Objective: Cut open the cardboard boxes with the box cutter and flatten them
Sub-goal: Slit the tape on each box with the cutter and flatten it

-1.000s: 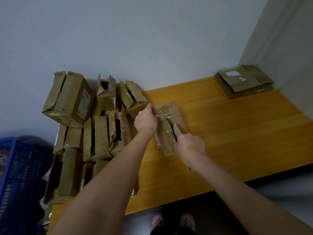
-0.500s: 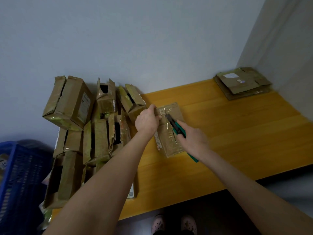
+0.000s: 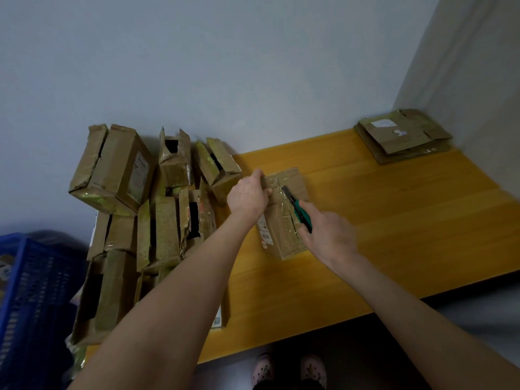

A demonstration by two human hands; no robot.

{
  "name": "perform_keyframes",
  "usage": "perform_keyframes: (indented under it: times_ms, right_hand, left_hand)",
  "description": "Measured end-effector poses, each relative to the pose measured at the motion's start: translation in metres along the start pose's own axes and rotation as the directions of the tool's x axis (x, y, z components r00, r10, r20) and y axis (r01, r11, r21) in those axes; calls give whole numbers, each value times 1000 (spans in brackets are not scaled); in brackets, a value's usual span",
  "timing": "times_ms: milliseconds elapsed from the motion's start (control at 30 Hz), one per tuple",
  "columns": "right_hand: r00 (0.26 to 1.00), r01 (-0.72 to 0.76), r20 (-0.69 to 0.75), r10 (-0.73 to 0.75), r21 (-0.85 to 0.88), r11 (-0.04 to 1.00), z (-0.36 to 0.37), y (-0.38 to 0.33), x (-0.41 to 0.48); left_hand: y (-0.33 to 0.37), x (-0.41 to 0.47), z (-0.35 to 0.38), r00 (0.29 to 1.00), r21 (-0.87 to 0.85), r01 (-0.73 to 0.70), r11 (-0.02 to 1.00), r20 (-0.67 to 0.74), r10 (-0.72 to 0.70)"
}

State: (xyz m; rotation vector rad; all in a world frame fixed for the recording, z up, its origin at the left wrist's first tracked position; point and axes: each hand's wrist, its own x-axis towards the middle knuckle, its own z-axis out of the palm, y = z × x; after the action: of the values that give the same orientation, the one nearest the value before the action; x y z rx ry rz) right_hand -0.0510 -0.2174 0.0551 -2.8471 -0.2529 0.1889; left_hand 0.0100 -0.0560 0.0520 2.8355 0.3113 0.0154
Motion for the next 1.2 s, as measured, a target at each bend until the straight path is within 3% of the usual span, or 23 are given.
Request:
perform_keyframes:
  times_ms: [400,567,700,867,1033,1200]
  right_hand:
    - [999,-14,32,19,-149,989,4,-1,2]
    - [993,-20,110,37,-150,988,9,0,1]
    - [990,-55,130,58,-28,998,11,12,-7]
    - [989,-18,147,33,-101,995,9,13,-9]
    - [967,-30,248,54,-99,995,12,25,-20]
    - [979,-41,199,47,-33,999,12,46,-23]
  left_hand:
    - [2,3,8,999,-20,-21,1000,-24,20]
    - [4,2,8,1000,-44,-4,999,-31,3]
    - [3,6,9,999,-53,-17,998,-32,15]
    - [0,2,14,999,-41,-14,999,-49,12]
    - [-15,3,18,985,-163,167,972,-26,-173]
    - [-35,5,24,947,-274,320,907,64,-315]
